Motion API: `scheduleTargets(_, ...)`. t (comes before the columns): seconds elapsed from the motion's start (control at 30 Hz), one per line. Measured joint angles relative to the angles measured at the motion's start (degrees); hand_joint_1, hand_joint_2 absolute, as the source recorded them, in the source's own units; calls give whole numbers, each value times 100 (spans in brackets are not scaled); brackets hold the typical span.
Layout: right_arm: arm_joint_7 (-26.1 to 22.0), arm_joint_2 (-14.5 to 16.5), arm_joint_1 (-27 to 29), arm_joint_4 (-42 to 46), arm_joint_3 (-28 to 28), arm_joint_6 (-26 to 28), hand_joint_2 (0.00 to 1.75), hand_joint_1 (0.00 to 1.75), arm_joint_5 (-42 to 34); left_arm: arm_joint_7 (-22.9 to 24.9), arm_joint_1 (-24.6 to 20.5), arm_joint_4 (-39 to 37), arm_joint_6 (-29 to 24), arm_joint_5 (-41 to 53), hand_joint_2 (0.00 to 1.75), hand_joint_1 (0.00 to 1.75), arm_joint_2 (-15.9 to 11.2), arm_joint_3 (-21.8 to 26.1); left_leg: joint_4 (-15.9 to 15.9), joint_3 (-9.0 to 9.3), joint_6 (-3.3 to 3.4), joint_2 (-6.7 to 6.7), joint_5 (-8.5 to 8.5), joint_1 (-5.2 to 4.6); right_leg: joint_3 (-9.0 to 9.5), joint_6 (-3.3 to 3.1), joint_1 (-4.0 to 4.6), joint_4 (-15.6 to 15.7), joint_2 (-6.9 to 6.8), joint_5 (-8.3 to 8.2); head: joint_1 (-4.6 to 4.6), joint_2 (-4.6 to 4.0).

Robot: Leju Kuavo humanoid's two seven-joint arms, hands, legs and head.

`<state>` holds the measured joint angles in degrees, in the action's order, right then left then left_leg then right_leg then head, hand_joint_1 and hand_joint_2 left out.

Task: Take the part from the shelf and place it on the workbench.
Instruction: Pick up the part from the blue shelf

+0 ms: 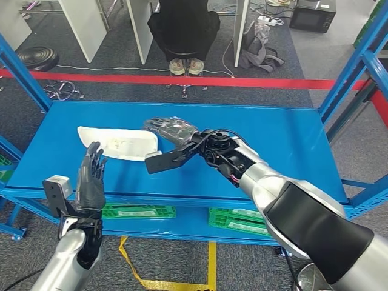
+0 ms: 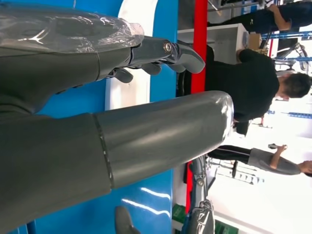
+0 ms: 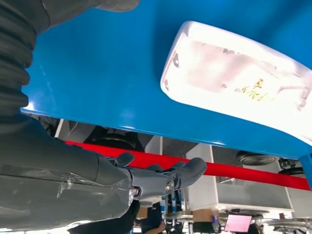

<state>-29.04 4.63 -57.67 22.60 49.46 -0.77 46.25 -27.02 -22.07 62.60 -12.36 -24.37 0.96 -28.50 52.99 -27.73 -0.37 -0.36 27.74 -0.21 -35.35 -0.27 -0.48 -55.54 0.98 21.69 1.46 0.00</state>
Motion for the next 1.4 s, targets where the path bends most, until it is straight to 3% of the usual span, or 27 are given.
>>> scheduleTargets(0.87,21,30,240,0,-15,-219,175,0,-91,160,-42,-85,-120,-2,0,0,9,0,42,-21,8,-1,6,-13,0,14,-3,2,-1,-9,-1,0)
scheduleTargets(1.03,21,28,266,0,-15,-218,175,0,-93,157,-42,-85,-108,-9,0,0,5,0,101,-57,47,-1,17,-17,-1,57,-6,6,-1,-35,-2,0)
scheduleTargets(1.13,21,28,267,7,-17,-215,175,0,-95,147,-45,-82,-102,-13,0,0,11,0,41,-40,114,10,-30,10,-7,115,0,45,-4,-58,0,0)
scheduleTargets(1.2,21,25,260,13,-21,-212,175,0,-97,127,-55,-78,-102,-20,0,0,24,0,-67,14,158,30,-93,53,-156,150,26,-219,-13,93,27,0)
scheduleTargets(1.3,21,24,275,13,-23,-212,175,0,-97,99,-59,-77,-105,-33,0,0,37,0,-106,46,173,45,-100,69,-741,182,22,-1403,-26,535,87,0)
scheduleTargets(1.33,21,24,293,11,-22,-213,175,0,-96,93,-53,-78,-109,-37,0,0,37,0,-105,58,166,44,-85,73,-878,189,9,-1642,-31,557,97,0)
scheduleTargets(1.37,21,23,306,10,-22,-215,175,0,-96,89,-47,-78,-113,-41,0,0,37,0,-103,81,152,38,-62,80,-907,196,-9,-1644,-39,468,110,0)
scheduleTargets(1.4,21,21,314,8,-22,-216,175,0,-96,85,-40,-79,-116,-45,0,0,37,0,-101,119,130,32,-28,91,-813,203,-30,-1402,-47,273,127,0)
